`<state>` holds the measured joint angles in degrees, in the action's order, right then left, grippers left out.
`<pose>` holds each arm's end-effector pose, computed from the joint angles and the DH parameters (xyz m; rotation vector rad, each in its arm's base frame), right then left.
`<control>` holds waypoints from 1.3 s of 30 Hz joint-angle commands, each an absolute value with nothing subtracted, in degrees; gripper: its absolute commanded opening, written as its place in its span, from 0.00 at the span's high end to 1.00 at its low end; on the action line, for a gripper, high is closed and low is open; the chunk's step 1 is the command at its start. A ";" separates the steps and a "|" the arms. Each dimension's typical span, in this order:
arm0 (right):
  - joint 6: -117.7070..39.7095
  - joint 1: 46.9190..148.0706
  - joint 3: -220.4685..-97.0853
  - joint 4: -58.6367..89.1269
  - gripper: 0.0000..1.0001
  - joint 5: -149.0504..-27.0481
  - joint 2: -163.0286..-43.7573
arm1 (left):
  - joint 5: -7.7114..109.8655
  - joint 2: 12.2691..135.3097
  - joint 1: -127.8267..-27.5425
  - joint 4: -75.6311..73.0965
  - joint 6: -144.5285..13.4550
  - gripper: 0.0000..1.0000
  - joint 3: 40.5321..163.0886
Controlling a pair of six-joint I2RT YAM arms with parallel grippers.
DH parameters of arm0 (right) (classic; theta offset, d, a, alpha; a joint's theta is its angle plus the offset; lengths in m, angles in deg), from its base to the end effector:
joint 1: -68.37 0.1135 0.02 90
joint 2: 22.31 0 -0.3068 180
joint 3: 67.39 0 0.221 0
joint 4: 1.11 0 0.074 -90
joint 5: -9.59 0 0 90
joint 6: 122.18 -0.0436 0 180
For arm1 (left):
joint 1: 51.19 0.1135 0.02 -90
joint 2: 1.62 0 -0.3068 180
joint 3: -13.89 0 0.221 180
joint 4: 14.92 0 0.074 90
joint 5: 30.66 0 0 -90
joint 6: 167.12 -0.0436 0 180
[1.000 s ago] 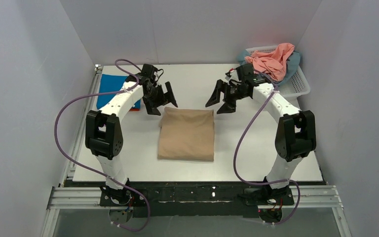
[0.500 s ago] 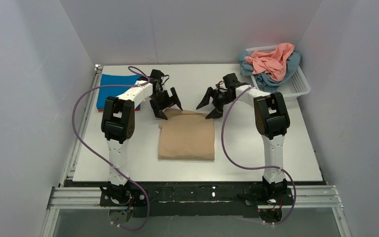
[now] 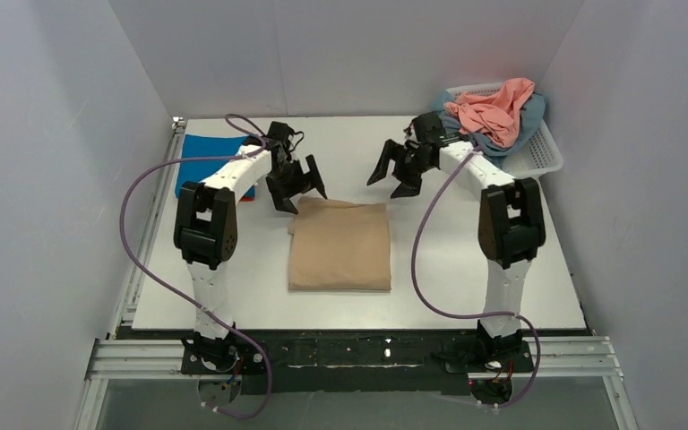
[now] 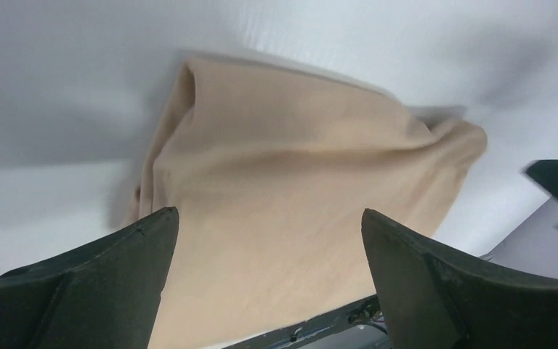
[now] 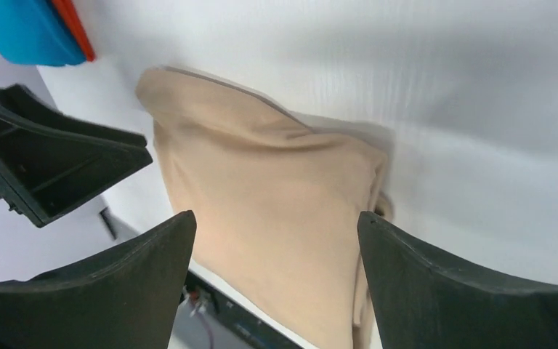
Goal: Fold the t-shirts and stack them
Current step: Fold the long partially folded tshirt into a neat square, then put the neatly folded tshirt into the corner of the board with the left arm
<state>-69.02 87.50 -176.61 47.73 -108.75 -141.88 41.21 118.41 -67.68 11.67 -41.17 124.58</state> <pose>0.4149 0.1658 0.2441 0.2331 2.7333 0.9640 0.4613 -0.1507 0.2755 -0.2031 2.2873 -0.8436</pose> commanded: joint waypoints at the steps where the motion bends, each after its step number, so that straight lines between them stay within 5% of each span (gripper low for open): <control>1: -63.31 86.83 -174.09 51.14 0.10 -92.19 -121.38 | 44.46 101.73 -67.33 17.64 -44.20 0.02 118.98; 12: -70.66 85.04 -137.13 35.40 0.09 -74.26 -82.41 | 50.68 85.46 -67.23 15.32 -47.93 0.02 97.81; 27: -69.47 84.80 -132.99 39.68 0.08 -82.47 -80.73 | 45.45 102.51 -67.85 8.74 -44.29 0.03 95.55; 39: -69.35 84.72 -131.93 37.95 0.09 -82.08 -82.40 | 48.65 110.41 -76.46 7.97 -41.34 0.42 95.95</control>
